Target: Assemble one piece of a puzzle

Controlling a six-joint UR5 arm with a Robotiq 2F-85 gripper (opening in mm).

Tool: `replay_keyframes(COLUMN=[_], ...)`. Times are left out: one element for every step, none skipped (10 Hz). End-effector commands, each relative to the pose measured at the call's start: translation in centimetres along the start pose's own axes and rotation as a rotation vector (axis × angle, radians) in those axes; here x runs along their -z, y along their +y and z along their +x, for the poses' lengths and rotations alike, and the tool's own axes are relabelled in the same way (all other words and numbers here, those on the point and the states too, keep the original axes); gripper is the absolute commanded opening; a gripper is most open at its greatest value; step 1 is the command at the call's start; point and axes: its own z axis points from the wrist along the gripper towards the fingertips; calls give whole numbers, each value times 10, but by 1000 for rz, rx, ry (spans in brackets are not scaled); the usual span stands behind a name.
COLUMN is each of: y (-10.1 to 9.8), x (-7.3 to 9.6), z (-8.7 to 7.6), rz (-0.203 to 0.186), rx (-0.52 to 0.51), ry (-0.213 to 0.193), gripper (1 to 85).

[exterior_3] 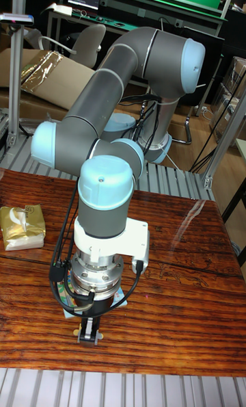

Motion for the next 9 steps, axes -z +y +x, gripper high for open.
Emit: replay_keyframes(y=[2,3,3,4,4,5,5,3,1], x=[2,2,2,2,2,2,2,2,4], z=[2,2,2,2,2,2,2,2,1], rz=[-11,-16,-16,-19,-20,-23,-25,-21,-21], rx=[-8,-1,5,11,11,11,8,9,12], ry=[0,2,2,3,3,3,3,6,6], gripper=[443,507,530,553,557,557,557,550,550])
